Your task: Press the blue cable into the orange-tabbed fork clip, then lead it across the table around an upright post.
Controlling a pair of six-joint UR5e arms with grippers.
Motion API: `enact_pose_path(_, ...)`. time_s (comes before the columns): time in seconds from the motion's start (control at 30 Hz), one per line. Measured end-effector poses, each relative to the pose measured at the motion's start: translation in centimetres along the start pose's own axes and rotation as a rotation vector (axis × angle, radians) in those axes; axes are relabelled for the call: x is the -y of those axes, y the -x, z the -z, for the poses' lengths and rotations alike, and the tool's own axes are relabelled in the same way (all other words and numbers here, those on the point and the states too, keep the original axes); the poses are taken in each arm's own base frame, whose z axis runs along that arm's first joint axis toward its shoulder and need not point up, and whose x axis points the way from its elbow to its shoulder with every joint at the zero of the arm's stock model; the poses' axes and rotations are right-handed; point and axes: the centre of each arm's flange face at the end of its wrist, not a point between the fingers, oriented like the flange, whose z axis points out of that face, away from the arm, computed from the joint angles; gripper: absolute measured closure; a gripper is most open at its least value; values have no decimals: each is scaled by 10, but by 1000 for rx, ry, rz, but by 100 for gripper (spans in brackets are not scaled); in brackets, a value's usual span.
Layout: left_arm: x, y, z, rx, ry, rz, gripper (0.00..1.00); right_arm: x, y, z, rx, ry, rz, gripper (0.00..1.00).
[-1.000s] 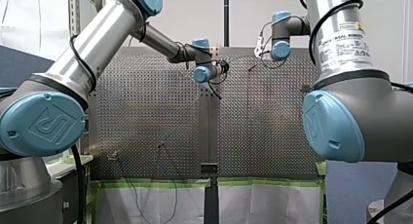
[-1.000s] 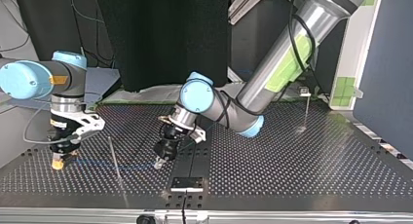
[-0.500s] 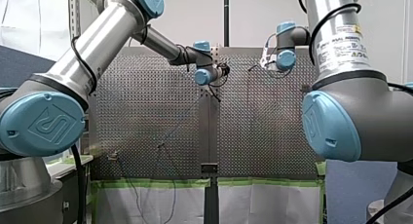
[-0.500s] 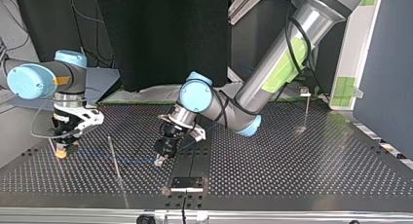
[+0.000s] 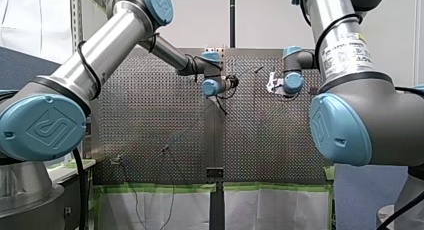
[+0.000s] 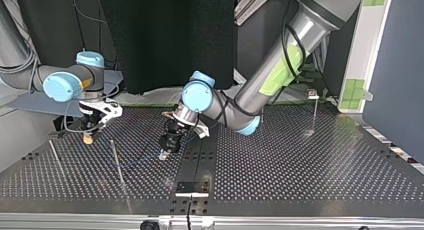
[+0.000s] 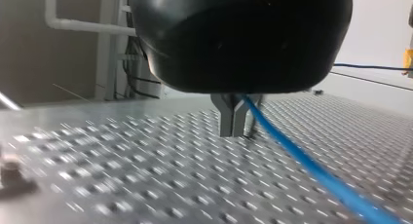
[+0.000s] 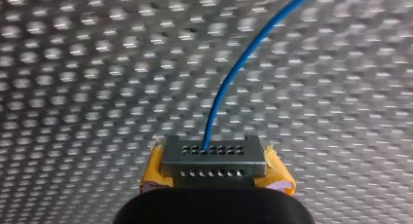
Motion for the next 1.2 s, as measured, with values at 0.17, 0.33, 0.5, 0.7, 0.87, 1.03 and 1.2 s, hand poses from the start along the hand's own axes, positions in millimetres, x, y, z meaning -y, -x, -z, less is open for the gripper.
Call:
enact_pose_path(0.17, -4, -7, 1, -12, 9, -11, 80, -4, 24, -3, 29, 8, 3, 100)
enact_pose_path(0.33, -7, -6, 1, -5, 28, -21, 53, -7, 40, -3, 37, 12, 0, 100)
enact_pose_path(0.5, -7, -7, 3, -8, 44, -45, 35, -11, 53, -4, 28, 14, -10, 100)
enact_pose_path(0.7, -10, -8, 6, -13, 76, -94, 8, -17, 80, -5, 49, 21, -10, 100)
enact_pose_path(0.87, -11, -8, 7, -14, 91, -107, 4, -21, 96, -7, 51, 25, -15, 100)
enact_pose_path(1.03, -13, -7, 7, -8, 102, -115, 4, -26, 116, -9, 76, 34, -13, 100)
enact_pose_path(1.2, -16, -5, 6, -1, 111, -120, 4, -33, 135, -13, 92, 44, -12, 100)
